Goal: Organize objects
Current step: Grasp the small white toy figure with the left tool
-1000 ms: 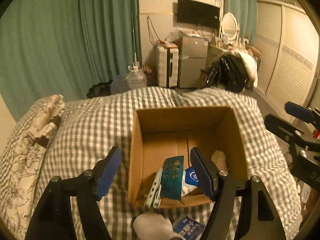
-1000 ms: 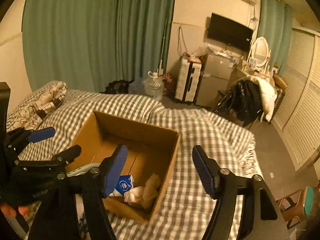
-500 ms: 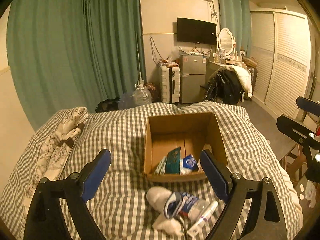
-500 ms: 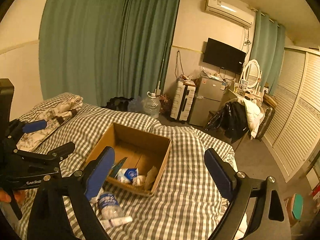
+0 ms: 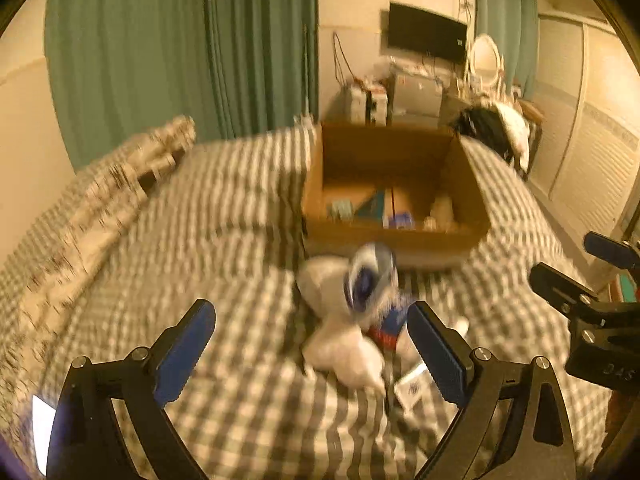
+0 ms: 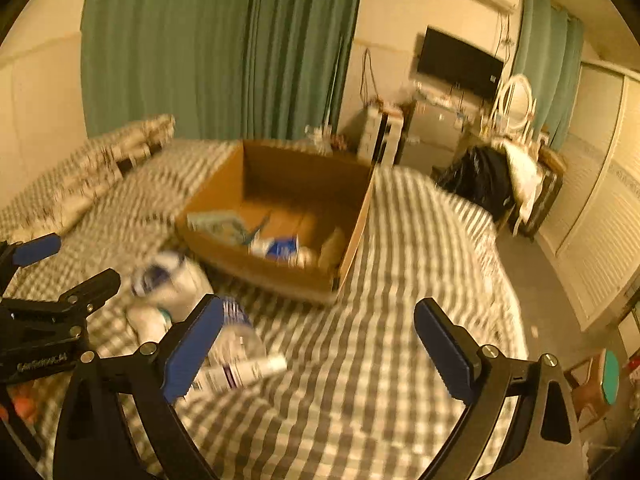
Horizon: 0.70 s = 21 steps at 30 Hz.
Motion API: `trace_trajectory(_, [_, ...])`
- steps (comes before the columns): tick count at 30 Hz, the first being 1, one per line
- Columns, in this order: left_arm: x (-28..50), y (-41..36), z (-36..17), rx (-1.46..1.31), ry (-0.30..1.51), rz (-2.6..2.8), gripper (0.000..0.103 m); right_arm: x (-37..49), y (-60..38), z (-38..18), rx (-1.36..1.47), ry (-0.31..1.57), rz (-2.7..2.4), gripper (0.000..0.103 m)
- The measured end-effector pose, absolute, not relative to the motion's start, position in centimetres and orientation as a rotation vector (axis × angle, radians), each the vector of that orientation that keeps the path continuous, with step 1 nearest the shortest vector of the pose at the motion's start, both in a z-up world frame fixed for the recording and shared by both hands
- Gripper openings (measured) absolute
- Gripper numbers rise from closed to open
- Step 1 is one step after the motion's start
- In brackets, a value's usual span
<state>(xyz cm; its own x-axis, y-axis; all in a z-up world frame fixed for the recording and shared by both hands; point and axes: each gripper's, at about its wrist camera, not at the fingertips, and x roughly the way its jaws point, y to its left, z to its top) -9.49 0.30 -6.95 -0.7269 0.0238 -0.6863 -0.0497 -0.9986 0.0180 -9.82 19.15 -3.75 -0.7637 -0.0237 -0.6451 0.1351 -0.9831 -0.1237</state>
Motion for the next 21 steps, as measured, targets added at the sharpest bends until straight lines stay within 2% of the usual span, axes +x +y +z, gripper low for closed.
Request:
trace_trajectory(5, [-9.6, 1.3, -10.5, -1.262, 0.117, 2.818, 0.099, -10.6, 19.2, -8.0, 1.155, 0.167, -2.793, 0.096])
trace_trajectory(11, [-10.9, 2.2, -12.2, -1.320, 0.071, 2.752, 0.099, -11.0, 19.5, -9.5, 1.170, 0.106, -2.776, 0.096])
trace_trajectory(13, [-11.7, 2.5, -12.7, -1.345, 0.076, 2.741, 0.092, -11.1, 19.6, -9.7, 1.186, 0.096, -2.769, 0.096])
trace_trajectory(14, [-12.0, 2.7, -12.9, -1.361, 0.078, 2.740, 0.075, -11.0, 19.7, -9.8, 1.194, 0.094, -2.769, 0.096])
trace_trajectory(15, [-12.3, 2.6, -13.2, -1.377, 0.078, 2.733, 0.065, -11.0, 19.8, -9.9, 1.198, 0.095, -2.771, 0.096])
trace_trajectory(21, [-11.4, 2.1, -12.5, -1.317, 0.043, 2.740, 0.065, -10.7, 19.9, -9.4, 1.194, 0.088, -2.804, 0.096])
